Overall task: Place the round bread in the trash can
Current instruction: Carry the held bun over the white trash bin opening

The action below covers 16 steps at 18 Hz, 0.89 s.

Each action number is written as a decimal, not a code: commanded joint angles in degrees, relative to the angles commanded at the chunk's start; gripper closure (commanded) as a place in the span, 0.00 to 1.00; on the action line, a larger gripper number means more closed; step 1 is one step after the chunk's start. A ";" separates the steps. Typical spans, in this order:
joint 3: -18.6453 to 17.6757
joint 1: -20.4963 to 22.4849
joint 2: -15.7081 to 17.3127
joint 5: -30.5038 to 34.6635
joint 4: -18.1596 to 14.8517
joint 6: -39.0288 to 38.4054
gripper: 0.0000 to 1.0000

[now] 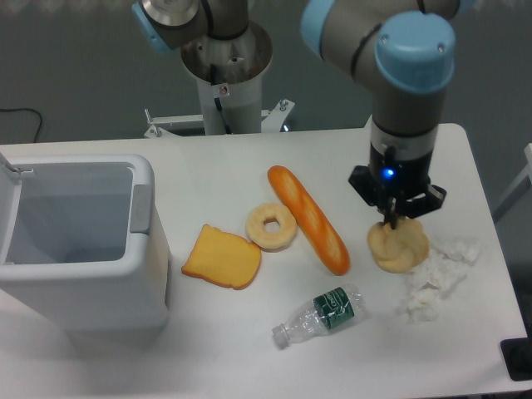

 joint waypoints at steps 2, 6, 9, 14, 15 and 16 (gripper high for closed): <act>-0.09 -2.20 2.90 -2.55 0.09 -4.57 1.00; -0.27 -8.26 5.46 -3.61 2.89 -11.69 1.00; -1.40 -13.97 5.81 -3.44 6.06 -17.67 1.00; -3.34 -23.38 6.17 -3.26 11.14 -29.79 1.00; -3.43 -24.44 6.17 -3.26 11.95 -31.38 1.00; -3.52 -25.32 6.17 -3.26 11.87 -32.27 1.00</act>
